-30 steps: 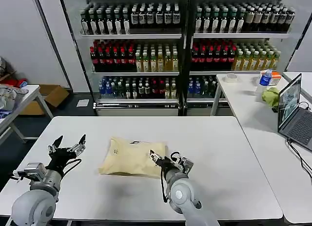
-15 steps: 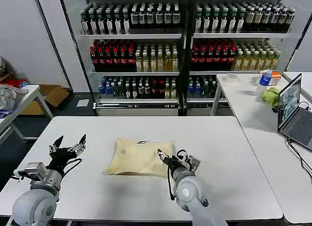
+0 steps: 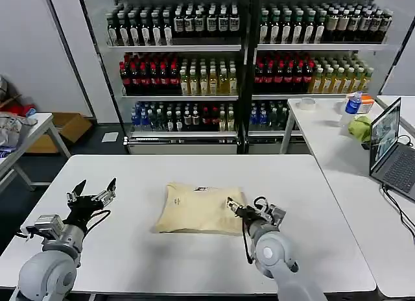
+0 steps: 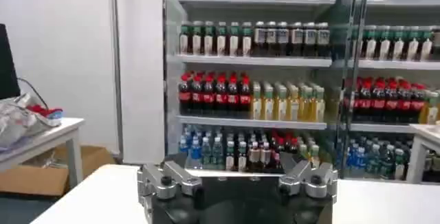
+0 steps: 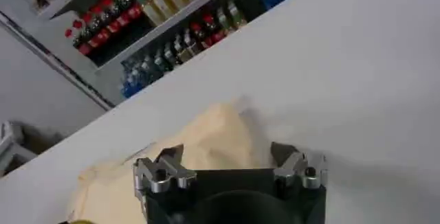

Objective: Fold and organize the clothes.

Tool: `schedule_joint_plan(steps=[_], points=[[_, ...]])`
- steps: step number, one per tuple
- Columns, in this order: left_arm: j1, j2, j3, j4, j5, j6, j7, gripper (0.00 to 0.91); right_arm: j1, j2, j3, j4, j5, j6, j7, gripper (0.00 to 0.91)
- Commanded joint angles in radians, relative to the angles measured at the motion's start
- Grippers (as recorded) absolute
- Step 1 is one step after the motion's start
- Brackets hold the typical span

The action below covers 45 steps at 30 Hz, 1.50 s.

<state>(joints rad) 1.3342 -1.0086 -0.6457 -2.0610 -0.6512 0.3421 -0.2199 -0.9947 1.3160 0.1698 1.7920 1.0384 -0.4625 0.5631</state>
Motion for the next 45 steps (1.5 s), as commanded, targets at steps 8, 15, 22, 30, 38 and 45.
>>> schedule_joint_plan(steps=[8,15,22,30,38,45], points=[[0.002,-0.002,0.006,-0.014,-0.003,0.004,-0.002,0.907,-0.045,-0.131,0.000,0.099,-0.476,0.104,-0.146,0.907],[0.007,-0.006,0.008,-0.017,0.001,0.003,0.002,0.907,-0.174,-0.185,0.032,0.209,-0.744,0.187,-0.197,0.907],[0.007,-0.006,0.014,-0.027,0.008,0.018,0.015,0.907,-0.249,-0.179,0.085,0.282,-0.789,0.243,-0.204,0.907],[0.018,-0.010,0.011,-0.047,0.008,0.022,0.020,0.907,-0.314,-0.167,0.143,0.324,-0.792,0.257,-0.213,0.907],[0.028,-0.014,0.008,-0.061,0.010,0.024,0.025,0.907,-0.363,-0.153,0.169,0.356,-0.811,0.263,-0.225,0.907],[0.034,-0.022,0.013,-0.066,0.014,0.025,0.030,0.907,-0.376,-0.149,0.183,0.364,-0.813,0.265,-0.231,0.907]])
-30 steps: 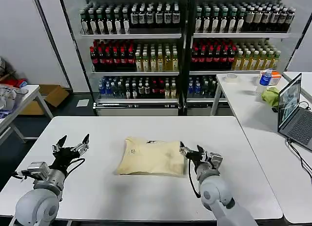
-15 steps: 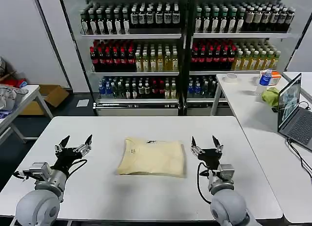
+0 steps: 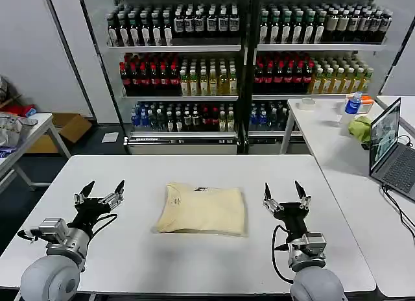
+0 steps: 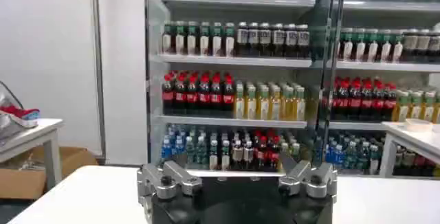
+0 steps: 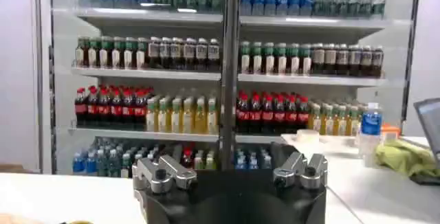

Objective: Fold and organize the clothes.

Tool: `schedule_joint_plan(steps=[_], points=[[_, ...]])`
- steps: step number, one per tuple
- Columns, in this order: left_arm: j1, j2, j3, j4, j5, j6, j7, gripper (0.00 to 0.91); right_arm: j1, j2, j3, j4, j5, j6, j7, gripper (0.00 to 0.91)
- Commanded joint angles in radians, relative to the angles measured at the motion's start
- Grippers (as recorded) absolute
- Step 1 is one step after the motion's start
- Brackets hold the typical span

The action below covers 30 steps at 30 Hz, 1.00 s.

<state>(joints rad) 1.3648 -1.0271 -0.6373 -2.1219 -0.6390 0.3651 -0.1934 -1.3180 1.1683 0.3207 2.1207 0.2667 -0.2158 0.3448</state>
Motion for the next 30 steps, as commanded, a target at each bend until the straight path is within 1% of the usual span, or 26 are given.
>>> schedule_joint_plan(steps=[1,16,24,28,30], points=[[0.004,-0.005,0.005,-0.007,0.002,0.003,0.003,0.907,-0.055,-0.001,0.033,0.037,-0.041,0.017,-0.014,0.907],[0.004,-0.009,0.008,-0.010,0.001,0.003,0.005,0.907,-0.048,-0.007,0.044,0.048,-0.040,0.023,0.018,0.907],[-0.001,-0.009,0.010,-0.009,0.001,0.003,0.007,0.907,-0.045,-0.009,0.043,0.046,-0.036,0.004,0.014,0.907],[-0.004,-0.008,0.011,-0.006,0.001,0.003,0.007,0.907,-0.034,-0.005,0.045,0.031,-0.008,-0.011,0.016,0.907],[-0.006,-0.008,0.012,-0.003,0.001,0.003,0.008,0.907,-0.029,-0.009,0.045,0.023,-0.011,-0.010,0.012,0.907]])
